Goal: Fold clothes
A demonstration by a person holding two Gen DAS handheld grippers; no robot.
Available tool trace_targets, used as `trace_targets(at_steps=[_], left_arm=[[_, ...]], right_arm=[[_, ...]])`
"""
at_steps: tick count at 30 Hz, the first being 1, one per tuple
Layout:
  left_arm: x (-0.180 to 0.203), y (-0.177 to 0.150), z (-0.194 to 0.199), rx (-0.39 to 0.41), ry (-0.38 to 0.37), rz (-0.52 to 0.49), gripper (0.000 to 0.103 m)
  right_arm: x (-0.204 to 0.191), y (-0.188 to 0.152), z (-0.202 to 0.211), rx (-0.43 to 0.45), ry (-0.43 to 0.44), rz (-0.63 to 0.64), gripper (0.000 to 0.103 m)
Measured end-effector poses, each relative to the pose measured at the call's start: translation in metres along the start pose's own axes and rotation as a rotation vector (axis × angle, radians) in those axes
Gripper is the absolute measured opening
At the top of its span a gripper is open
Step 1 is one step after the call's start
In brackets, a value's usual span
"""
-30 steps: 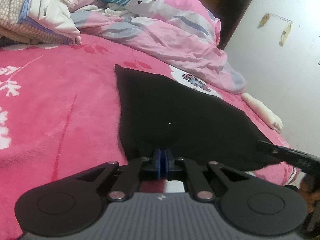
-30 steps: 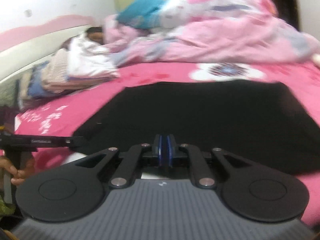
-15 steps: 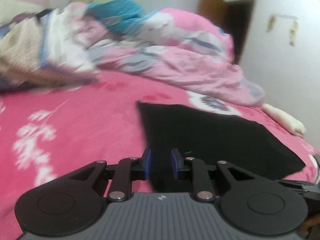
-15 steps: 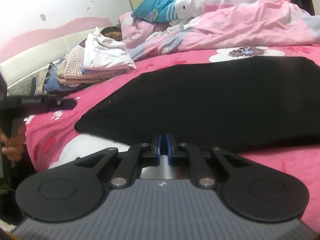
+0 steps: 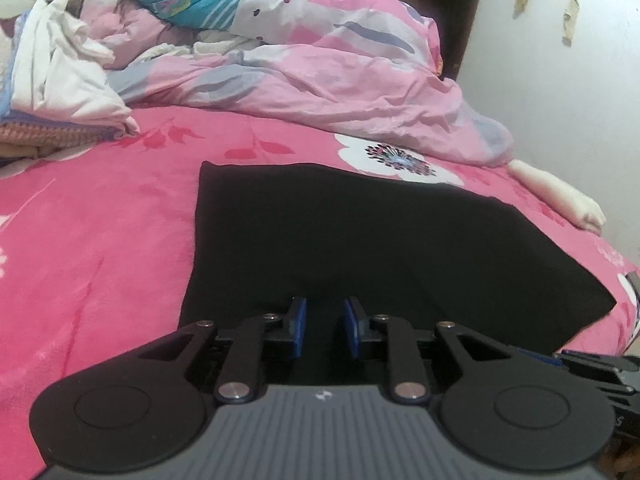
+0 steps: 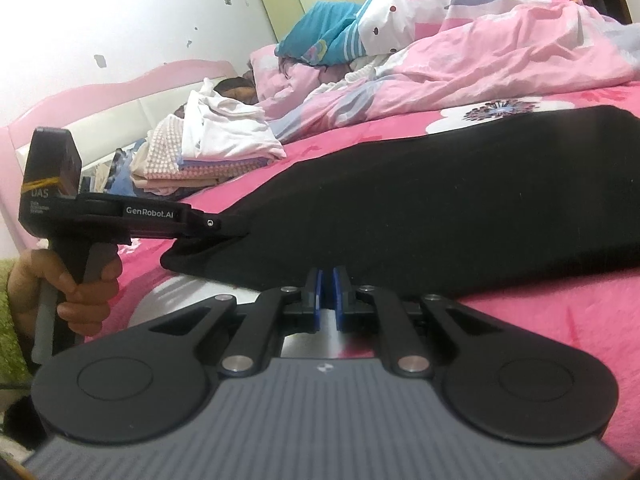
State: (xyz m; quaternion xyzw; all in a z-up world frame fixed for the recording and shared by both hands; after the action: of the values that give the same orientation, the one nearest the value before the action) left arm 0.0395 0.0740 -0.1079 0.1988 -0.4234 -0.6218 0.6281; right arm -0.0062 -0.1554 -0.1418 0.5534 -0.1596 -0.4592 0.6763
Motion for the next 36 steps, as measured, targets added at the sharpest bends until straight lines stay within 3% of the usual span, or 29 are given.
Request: trace_targets(at_steps=[12,36], left_arm=[[-0.0097,0.002,0.0034,0.001,-0.03,0.091,0.022],[-0.0077,-0.0003,0.0016,-0.012,-0.025,0.083,0.023]], right_arm=[[0.0005,-0.0017,0.0009,0.003,0.0,-0.003,0.005],[-0.0002,-0.0015,0.0011,0.005,-0.001,0.001,0.005]])
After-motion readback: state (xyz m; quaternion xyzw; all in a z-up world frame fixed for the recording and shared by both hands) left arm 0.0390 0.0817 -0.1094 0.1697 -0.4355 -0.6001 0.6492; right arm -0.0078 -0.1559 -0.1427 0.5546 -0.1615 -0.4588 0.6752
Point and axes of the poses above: each gripper's, at about its wrist camera, not at the fingertips, and z roughly against the way its jaws point, x to its right, y to its top, the point moved 6 cm from there along -z, roughly the way its jaws point, and after that the axes turned 4 degrees about z, right-handed, at the moved point
